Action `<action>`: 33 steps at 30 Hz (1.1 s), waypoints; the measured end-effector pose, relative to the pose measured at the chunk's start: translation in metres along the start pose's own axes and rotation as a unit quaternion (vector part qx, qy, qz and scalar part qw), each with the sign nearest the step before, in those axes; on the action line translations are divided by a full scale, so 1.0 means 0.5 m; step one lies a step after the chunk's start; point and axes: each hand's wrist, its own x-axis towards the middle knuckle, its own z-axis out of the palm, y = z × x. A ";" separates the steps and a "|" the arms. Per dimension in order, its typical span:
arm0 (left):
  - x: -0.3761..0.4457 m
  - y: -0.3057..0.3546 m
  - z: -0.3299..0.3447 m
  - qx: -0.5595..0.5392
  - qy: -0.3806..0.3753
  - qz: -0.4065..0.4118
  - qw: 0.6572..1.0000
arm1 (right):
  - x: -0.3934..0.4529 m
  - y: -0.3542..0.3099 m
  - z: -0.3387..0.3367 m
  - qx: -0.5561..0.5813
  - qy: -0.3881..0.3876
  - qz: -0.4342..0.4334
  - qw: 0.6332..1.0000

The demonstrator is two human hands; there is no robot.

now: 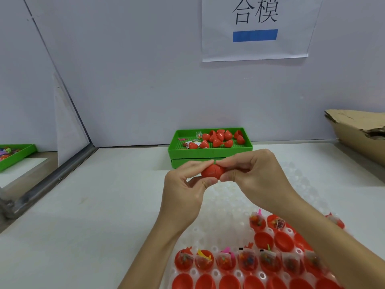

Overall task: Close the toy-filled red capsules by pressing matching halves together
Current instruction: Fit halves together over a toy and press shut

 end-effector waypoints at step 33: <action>-0.009 -0.007 0.015 0.274 0.035 0.178 0.945 | -0.020 -0.035 0.046 -0.021 -0.017 0.071 0.997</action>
